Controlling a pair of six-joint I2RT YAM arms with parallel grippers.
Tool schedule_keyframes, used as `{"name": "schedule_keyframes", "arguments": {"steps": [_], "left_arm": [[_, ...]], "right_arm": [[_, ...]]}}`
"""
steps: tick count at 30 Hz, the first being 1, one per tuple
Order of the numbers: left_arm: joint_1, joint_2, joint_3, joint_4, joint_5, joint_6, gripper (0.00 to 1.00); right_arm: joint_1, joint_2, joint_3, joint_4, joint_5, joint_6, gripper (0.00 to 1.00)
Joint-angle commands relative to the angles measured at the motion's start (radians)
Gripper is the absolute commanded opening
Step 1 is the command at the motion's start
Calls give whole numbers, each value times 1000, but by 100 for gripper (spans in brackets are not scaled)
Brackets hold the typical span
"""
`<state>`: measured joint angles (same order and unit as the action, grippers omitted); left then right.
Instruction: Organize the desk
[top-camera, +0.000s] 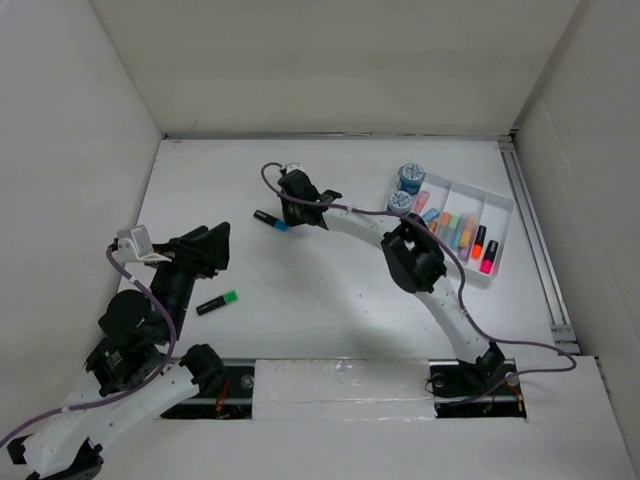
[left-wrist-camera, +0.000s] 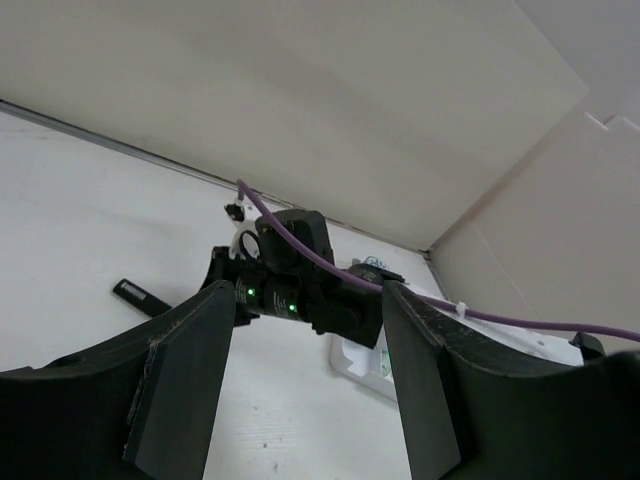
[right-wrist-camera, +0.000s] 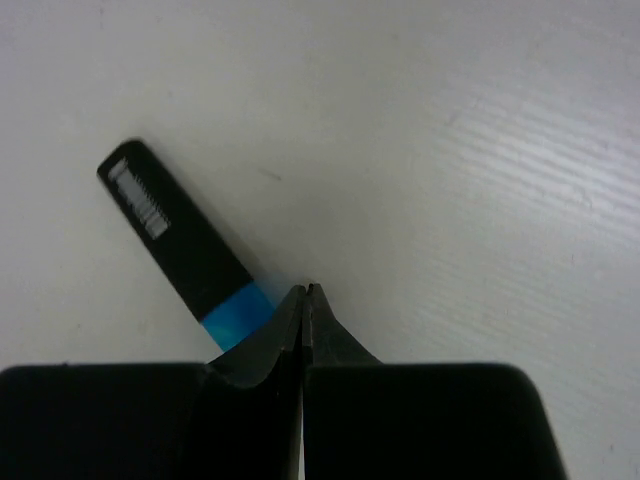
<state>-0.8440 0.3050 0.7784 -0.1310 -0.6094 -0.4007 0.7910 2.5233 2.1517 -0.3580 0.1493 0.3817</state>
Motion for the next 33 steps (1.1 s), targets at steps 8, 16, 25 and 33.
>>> {"name": "schedule_keyframes", "arguments": {"steps": [8, 16, 25, 33], "left_arm": [[2, -18, -8, 39, 10, 13, 56], [2, -10, -10, 42, 14, 13, 56], [2, -10, -8, 42, 11, 14, 56], [2, -12, -10, 42, 16, 14, 56]], "right_arm": [[31, -279, -275, 195, 75, 36, 50], [51, -161, -120, 120, -22, -15, 80], [85, 37, 126, -35, -21, -55, 81], [119, -41, -51, 2, 142, -52, 35]]}}
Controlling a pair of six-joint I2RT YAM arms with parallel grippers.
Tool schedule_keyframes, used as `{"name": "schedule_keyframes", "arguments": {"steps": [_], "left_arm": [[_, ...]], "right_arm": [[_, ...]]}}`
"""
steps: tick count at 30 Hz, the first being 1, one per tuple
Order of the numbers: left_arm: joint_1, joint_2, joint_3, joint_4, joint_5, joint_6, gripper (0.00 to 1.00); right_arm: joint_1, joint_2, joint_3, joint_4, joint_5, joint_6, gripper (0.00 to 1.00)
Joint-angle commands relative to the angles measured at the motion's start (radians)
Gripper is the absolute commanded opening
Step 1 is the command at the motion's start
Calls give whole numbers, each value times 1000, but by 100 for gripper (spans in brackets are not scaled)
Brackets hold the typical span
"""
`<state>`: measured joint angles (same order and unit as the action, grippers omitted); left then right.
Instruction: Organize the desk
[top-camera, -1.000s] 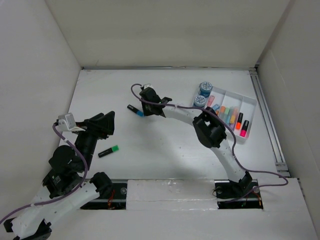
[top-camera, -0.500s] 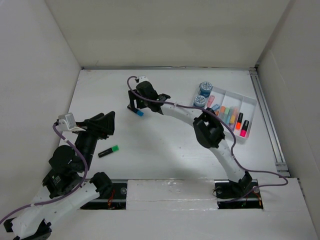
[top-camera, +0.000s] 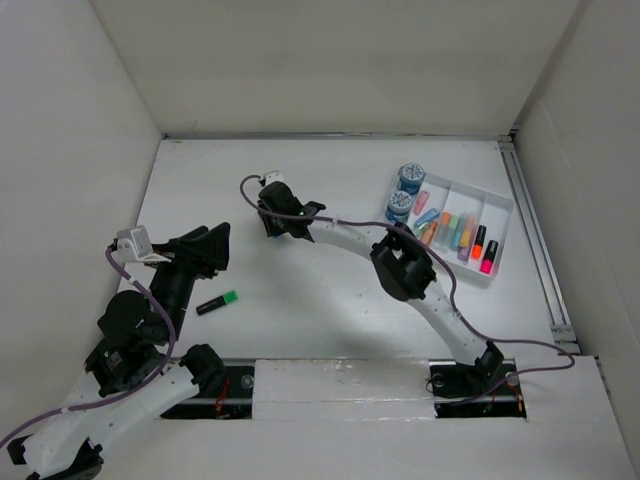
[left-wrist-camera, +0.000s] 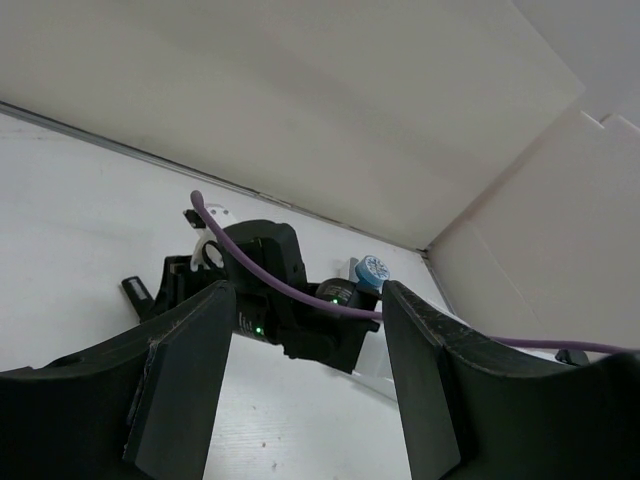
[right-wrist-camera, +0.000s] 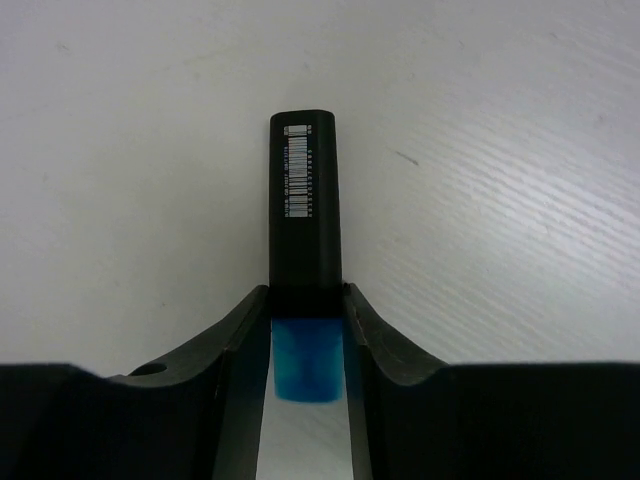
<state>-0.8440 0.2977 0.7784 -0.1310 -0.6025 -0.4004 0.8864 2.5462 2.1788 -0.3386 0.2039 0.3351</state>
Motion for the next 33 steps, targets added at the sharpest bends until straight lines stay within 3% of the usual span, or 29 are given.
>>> {"name": "schedule_keyframes", "arguments": {"steps": [1, 2, 6, 9, 13, 16, 20, 23, 24, 29, 30, 33], "left_arm": [[2, -5, -10, 42, 9, 14, 56], [2, -6, -10, 42, 9, 12, 56], [2, -6, -10, 42, 12, 14, 56], [2, -8, -10, 41, 9, 14, 56], [2, -11, -10, 42, 10, 15, 56], [2, -6, -10, 41, 10, 14, 56], [2, -6, -10, 44, 20, 11, 56], [2, -5, -7, 41, 20, 11, 56], [2, -8, -5, 39, 23, 9, 56], [2, -14, -8, 45, 26, 11, 56], [2, -12, -7, 44, 32, 9, 56], [2, -11, -7, 44, 35, 9, 56]], "right_arm": [[23, -84, -112, 2, 95, -11, 33], [35, -99, -141, 19, 110, -11, 19], [46, -158, -255, 26, 209, 11, 0], [34, -285, -387, 158, 154, 51, 0], [-19, -530, -743, 409, -6, 140, 0], [-65, -745, -920, 544, -24, 215, 0], [-223, -1018, -1285, 645, 41, 326, 0], [-337, -1213, -1442, 648, 115, 409, 0], [-433, -1294, -1528, 624, 127, 433, 0], [-745, -1517, -1712, 564, 80, 464, 0], [-844, -1546, -1728, 558, 34, 463, 0], [-987, -1575, -1742, 553, -84, 440, 0]]}}
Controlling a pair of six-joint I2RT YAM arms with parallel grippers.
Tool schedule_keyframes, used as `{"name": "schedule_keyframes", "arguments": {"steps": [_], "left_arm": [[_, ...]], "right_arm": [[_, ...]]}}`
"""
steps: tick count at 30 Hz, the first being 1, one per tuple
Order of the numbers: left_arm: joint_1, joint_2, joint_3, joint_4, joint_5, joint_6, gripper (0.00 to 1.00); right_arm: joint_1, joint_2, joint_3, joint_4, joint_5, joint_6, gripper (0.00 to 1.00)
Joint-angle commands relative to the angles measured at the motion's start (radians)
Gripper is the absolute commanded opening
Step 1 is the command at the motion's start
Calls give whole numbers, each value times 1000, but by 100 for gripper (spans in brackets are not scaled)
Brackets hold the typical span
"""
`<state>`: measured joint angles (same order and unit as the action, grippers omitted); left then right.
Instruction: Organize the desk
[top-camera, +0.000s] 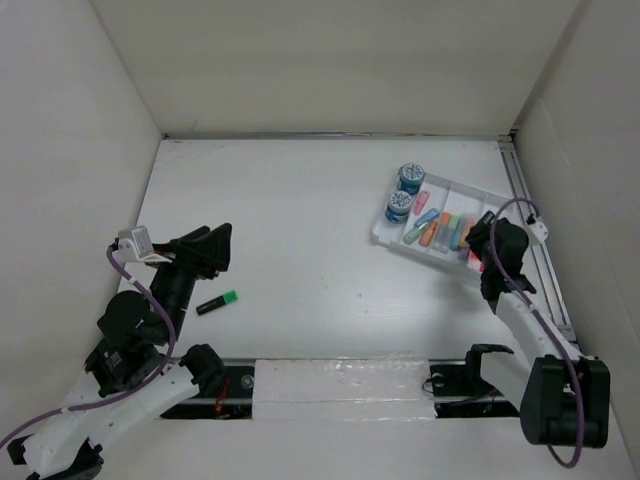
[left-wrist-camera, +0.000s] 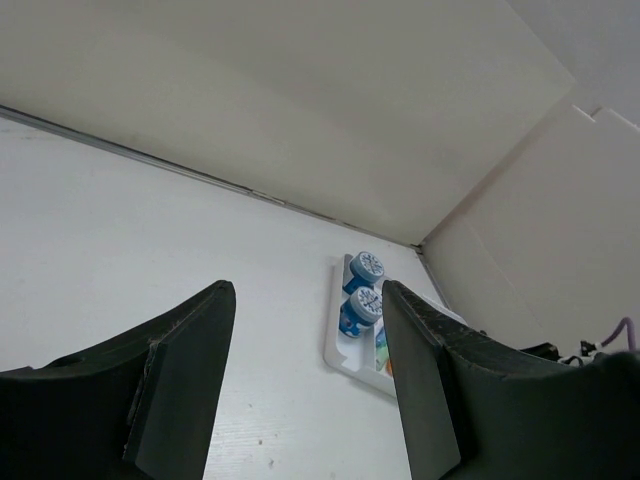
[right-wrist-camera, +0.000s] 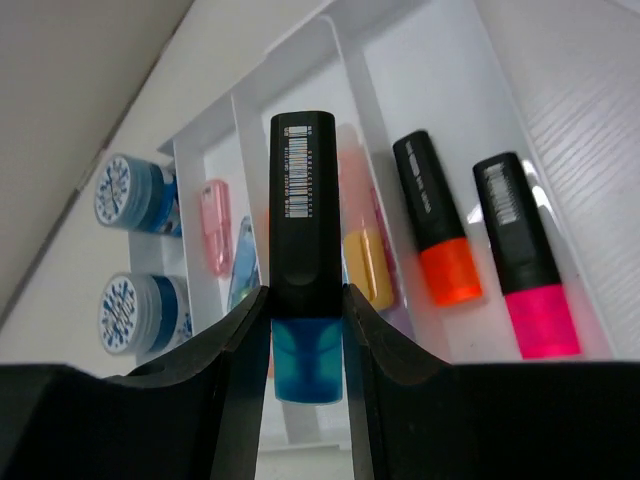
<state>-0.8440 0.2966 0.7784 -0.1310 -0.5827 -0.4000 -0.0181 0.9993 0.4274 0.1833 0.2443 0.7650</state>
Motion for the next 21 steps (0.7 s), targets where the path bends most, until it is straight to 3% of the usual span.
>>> {"name": "schedule_keyframes", "arguments": {"steps": [1, 6, 9, 14, 16, 17, 21], "left_arm": [[2, -10, -7, 44, 15, 7, 56], [2, -16, -8, 44, 9, 10, 56], [2, -13, -8, 42, 6, 10, 56], [2, -13, -11, 47, 4, 12, 56], [2, -7, -10, 45, 3, 12, 57], [2, -2, -10, 44, 3, 12, 56], [2, 1, -10, 44, 0, 13, 57]], "right_arm": [[-173, -19, 16, 33, -160, 7, 0], [-374, 122, 77, 96, -385, -6, 0], [-410, 270, 158, 104, -479, -27, 0], [-421, 360, 214, 113, -530, -41, 4], [-421, 369, 231, 111, -531, -36, 13], [-421, 366, 234, 110, -528, -36, 26], [-421, 294, 218, 99, -455, -36, 61]]}}
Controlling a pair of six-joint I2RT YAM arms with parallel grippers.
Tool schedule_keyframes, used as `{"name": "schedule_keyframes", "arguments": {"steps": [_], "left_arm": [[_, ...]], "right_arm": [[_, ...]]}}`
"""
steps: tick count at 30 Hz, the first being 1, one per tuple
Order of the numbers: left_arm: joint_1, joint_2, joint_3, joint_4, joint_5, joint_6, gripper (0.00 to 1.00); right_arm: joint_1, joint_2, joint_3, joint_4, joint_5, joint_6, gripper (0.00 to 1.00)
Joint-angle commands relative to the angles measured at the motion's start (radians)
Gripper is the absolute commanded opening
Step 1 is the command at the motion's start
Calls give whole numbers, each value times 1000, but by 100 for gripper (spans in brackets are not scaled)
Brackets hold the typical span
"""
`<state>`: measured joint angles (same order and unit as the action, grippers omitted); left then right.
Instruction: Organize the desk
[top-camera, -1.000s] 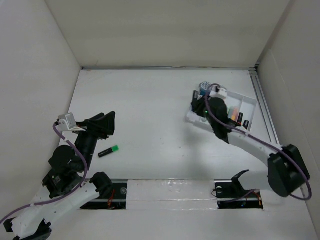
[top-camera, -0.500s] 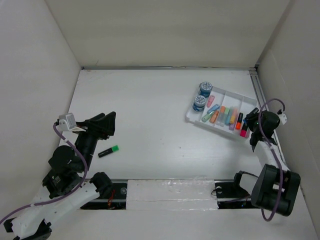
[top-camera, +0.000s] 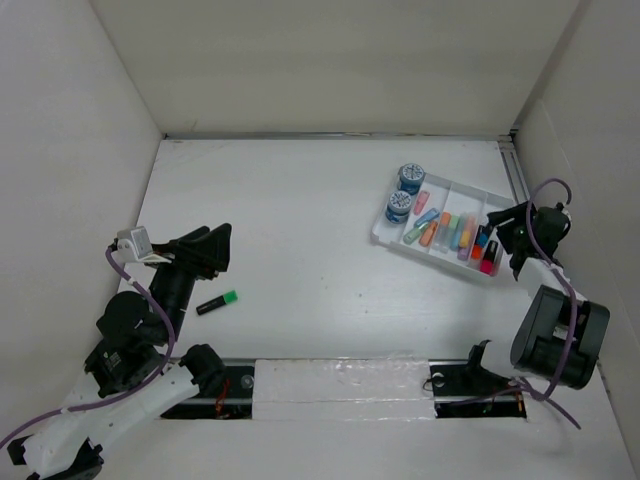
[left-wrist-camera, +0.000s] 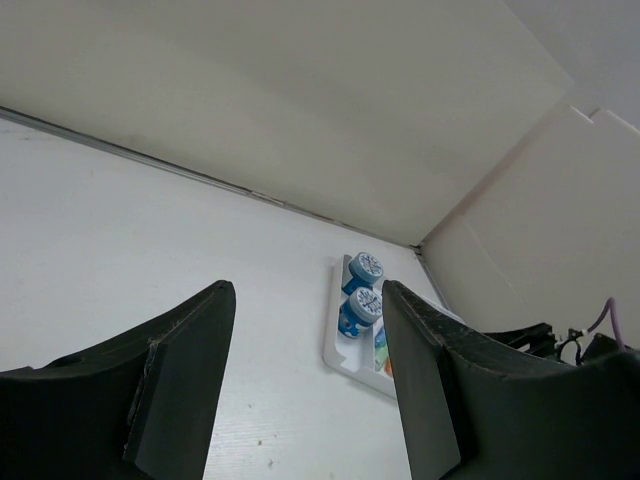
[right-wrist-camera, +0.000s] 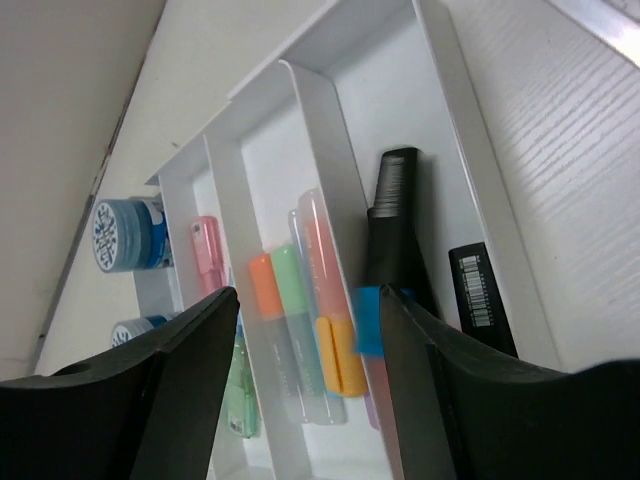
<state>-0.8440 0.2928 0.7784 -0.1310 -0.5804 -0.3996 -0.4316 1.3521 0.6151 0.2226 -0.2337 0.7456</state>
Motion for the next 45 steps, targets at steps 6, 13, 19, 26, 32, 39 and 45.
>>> {"name": "schedule_keyframes", "arguments": {"steps": [6, 13, 19, 26, 32, 39, 45], "left_arm": [[2, 17, -8, 45, -2, 13, 56], [2, 14, 1, 33, -51, -2, 57], [2, -73, -16, 22, -215, -59, 57], [2, -210, -44, 77, -311, -65, 57], [2, -233, -50, 99, -312, -51, 58], [2, -219, -47, 108, -288, -31, 58], [2, -216, -47, 116, -280, -19, 58]], "right_arm": [[126, -168, 35, 29, 106, -51, 62], [777, -43, 165, 129, 227, -221, 0], [1306, 422, 643, -20, 179, -529, 29], [1461, 701, 900, -141, 90, -658, 86], [1521, 840, 1074, -267, 60, -732, 94], [1582, 975, 1255, -385, 89, -845, 99], [1614, 1068, 1379, -460, 42, -871, 99]]}}
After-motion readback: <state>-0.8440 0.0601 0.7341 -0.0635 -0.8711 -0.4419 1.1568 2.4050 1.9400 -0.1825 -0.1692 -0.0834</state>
